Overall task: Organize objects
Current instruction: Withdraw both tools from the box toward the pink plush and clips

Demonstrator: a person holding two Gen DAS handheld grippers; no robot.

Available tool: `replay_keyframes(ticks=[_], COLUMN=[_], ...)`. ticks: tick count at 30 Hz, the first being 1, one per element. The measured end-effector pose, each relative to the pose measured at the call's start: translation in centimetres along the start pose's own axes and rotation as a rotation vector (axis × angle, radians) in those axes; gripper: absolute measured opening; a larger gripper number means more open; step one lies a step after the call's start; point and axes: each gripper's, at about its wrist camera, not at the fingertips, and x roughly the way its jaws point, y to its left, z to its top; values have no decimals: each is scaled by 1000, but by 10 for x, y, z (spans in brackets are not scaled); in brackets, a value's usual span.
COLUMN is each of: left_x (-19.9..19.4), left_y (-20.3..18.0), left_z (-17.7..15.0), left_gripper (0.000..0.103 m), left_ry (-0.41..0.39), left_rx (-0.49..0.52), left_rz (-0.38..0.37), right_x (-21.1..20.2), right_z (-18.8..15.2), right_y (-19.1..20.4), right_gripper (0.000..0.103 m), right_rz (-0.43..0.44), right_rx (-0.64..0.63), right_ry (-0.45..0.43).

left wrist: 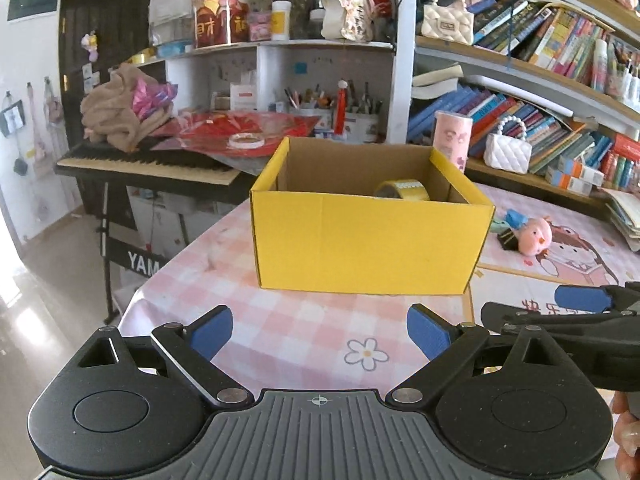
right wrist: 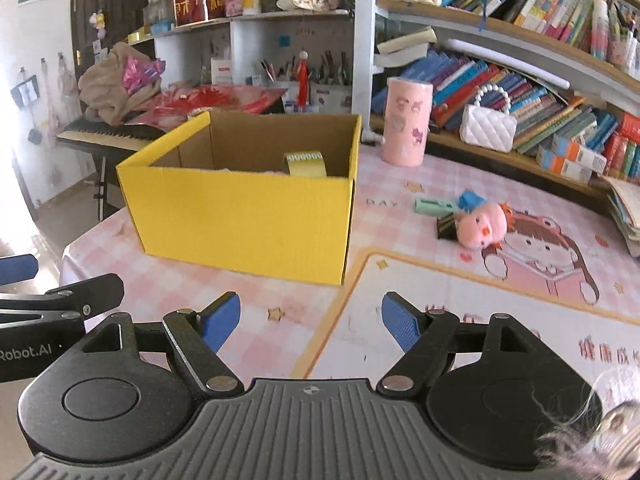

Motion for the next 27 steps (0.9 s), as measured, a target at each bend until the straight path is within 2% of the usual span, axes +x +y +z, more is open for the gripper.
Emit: replay_keyframes(ticks=[18,27], left_x=[-10,-10], left_y=[-11,-27], left_z=[-20,-23], left_gripper=[96,96], left_ry=[51,56], left_rx=[30,81], left_rz=[-103,-168], right_x=[-34,-48], right_z=[-35,-50], right_y=[-8,-32], right_gripper=[77,77], right_rz=[-116,-211], right_rx=[59,161], right_ry=[16,20])
